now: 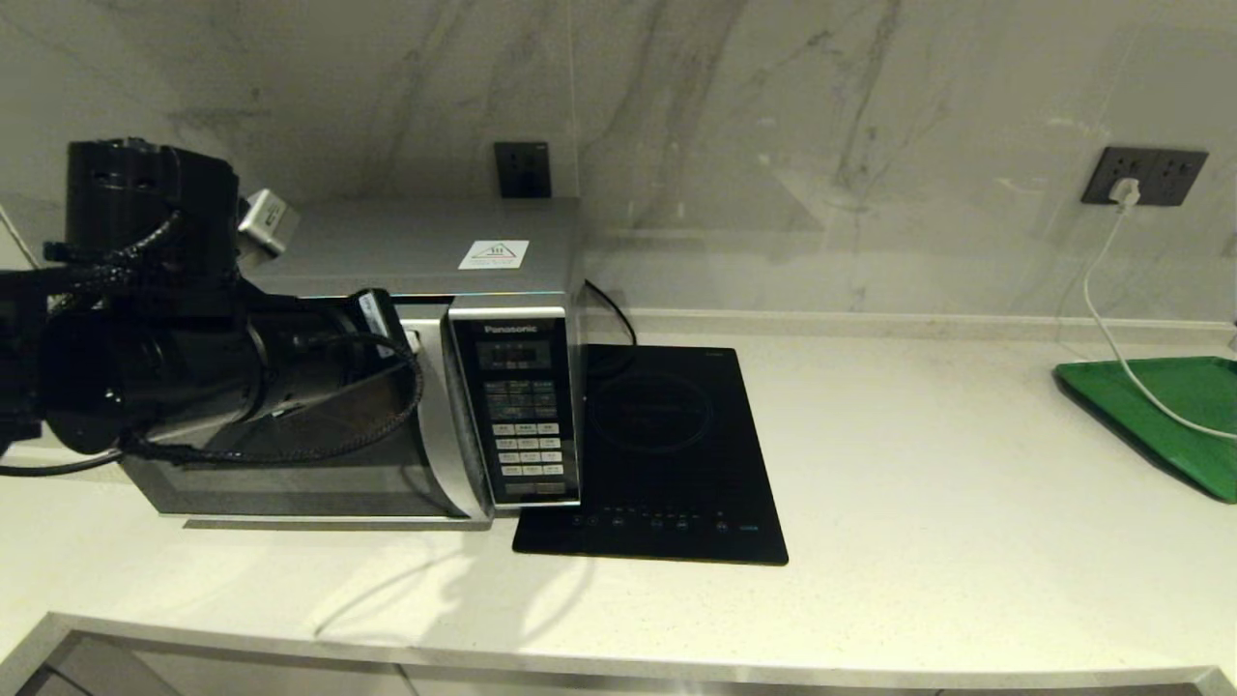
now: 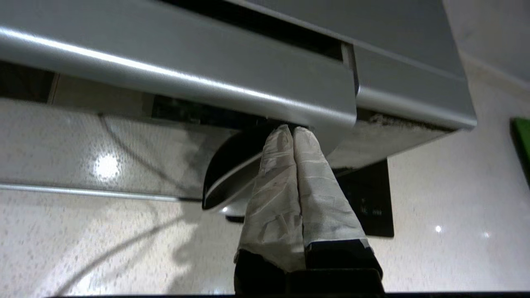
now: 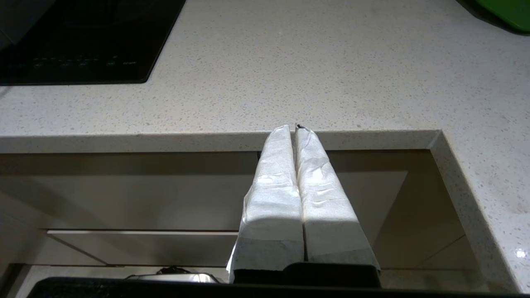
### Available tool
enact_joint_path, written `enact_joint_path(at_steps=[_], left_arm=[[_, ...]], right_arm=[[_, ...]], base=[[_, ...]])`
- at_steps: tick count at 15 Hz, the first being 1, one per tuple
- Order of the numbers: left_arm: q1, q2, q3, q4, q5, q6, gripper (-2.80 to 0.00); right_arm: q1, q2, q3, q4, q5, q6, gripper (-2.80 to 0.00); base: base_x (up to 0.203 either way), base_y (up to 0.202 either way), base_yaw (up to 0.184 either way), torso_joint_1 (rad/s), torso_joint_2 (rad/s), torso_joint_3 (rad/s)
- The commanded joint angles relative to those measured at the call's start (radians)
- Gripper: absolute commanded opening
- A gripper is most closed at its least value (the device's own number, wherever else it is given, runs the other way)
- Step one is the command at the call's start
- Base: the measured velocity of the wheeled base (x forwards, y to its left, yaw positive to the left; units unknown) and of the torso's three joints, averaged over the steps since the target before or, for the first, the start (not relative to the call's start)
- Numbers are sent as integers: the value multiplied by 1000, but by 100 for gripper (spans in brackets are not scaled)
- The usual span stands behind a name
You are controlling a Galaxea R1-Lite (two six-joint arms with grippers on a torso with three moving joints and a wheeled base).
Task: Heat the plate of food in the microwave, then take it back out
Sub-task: Close the microwave oven
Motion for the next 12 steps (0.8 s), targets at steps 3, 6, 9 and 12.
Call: enact_joint_path(at_steps=[3,6,9,12], left_arm=[[0,45,61,-148,38,29,-280],[0,32,65,-145,37,28,-280],[-1,-38,89,-55,27,27,-280],[-2,-139,141,117,-65,27,-280]], right_arm=[[0,2,-1,2,0,1,-280],[0,2,1,2,0,1,-280],[0,2,1,2,0,1,-280],[0,2,1,2,0,1,-280]], base=[[0,0,0,0,0,0],[0,0,0,0,0,0],[0,0,0,0,0,0],[0,0,0,0,0,0]])
